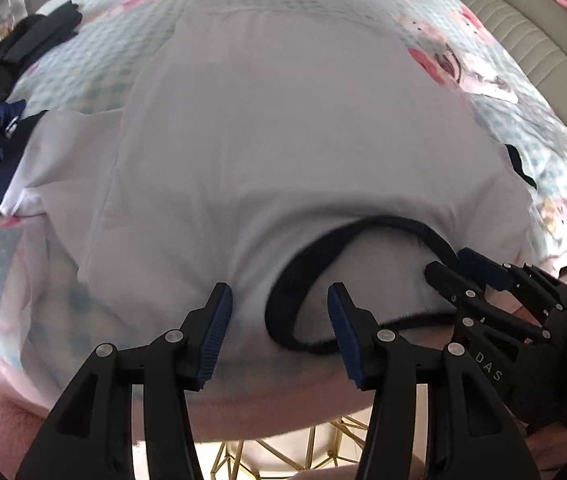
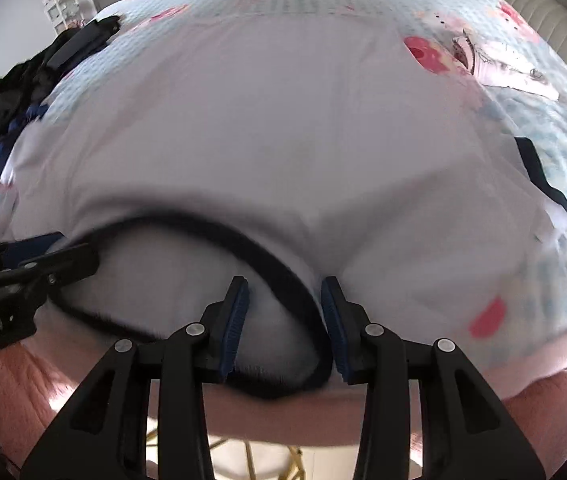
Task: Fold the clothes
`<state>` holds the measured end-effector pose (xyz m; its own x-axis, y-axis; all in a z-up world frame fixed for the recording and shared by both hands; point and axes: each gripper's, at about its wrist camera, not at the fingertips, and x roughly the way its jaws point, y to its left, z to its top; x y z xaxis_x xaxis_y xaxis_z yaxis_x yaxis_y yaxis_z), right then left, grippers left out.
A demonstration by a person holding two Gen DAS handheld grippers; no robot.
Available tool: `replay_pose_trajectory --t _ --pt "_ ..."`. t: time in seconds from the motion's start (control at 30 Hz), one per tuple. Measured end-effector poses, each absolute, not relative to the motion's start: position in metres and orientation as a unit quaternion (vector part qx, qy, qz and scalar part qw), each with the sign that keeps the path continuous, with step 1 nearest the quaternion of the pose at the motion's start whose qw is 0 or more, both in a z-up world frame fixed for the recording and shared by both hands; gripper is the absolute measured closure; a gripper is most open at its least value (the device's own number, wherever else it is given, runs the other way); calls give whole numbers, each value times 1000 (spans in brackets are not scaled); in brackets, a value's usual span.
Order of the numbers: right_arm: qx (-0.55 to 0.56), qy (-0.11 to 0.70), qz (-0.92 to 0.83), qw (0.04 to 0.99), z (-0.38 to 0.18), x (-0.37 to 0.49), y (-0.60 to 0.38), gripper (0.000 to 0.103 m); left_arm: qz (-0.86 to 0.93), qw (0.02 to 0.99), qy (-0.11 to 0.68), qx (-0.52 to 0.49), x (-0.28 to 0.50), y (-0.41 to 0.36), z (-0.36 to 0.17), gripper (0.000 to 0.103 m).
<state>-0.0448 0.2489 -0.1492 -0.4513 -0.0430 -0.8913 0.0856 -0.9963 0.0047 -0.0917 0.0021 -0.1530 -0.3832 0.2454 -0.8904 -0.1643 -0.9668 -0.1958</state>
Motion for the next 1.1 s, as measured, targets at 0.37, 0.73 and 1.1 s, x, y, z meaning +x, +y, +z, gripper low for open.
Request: replay_pose_trajectory --t 0.37,0.73,1.1 --pt "481 -3 -875 45 -164 -92 244 57 850 82 -55 -518 -127 13 -168 51" --pt "440 -29 -894 78 -167 -57 258 57 870 128 -71 -471 -82 7 -158 48" --pt "458 -15 -888 39 -179 -56 264 53 844 99 -96 -518 -67 -25 -183 48"
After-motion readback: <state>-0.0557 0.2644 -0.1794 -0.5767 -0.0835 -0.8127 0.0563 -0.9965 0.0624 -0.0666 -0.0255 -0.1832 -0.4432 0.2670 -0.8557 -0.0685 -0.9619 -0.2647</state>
